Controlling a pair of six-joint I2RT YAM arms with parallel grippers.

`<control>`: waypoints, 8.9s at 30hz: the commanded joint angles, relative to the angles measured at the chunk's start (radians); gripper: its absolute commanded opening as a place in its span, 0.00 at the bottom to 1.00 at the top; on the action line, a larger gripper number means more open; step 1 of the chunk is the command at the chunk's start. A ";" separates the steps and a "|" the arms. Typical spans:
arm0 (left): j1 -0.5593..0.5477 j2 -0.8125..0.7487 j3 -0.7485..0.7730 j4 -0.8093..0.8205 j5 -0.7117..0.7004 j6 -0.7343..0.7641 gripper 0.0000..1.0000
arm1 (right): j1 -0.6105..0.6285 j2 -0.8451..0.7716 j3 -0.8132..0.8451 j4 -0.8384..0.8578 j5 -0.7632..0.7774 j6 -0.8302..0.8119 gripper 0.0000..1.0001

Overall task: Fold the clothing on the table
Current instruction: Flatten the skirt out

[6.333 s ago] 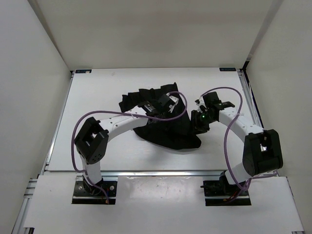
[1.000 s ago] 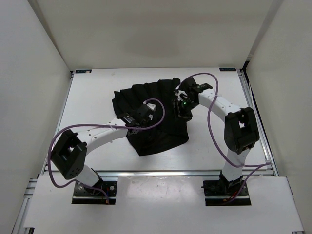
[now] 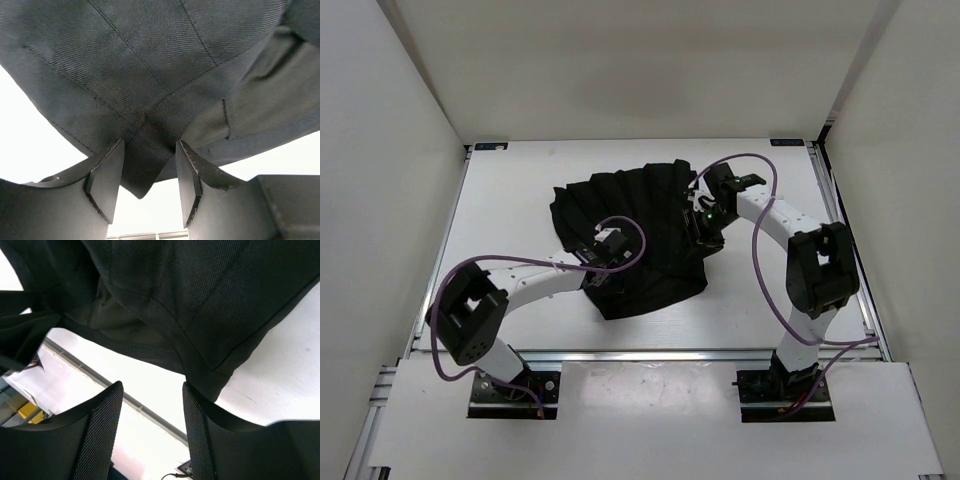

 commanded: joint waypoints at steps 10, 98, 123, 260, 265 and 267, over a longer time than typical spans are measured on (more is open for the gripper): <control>-0.002 0.031 0.011 0.048 0.009 0.009 0.00 | 0.080 -0.107 -0.060 -0.022 -0.010 -0.032 0.55; 0.437 -0.413 -0.109 0.000 0.172 0.285 0.00 | -0.188 -0.030 -0.103 0.204 0.007 0.263 0.00; 0.449 -0.803 -0.366 -0.182 0.342 0.195 0.06 | -0.173 -0.259 -0.531 0.242 0.147 0.304 0.00; 0.550 -0.295 -0.123 0.144 0.489 0.210 0.00 | -0.222 -0.171 0.057 -0.017 0.321 0.185 0.00; 0.567 -0.047 0.291 0.042 0.600 0.296 0.00 | -0.191 -0.216 0.109 -0.066 0.354 0.191 0.00; 0.538 -0.073 0.339 -0.050 0.566 0.365 0.00 | -0.173 -0.265 0.041 -0.071 0.331 0.174 0.00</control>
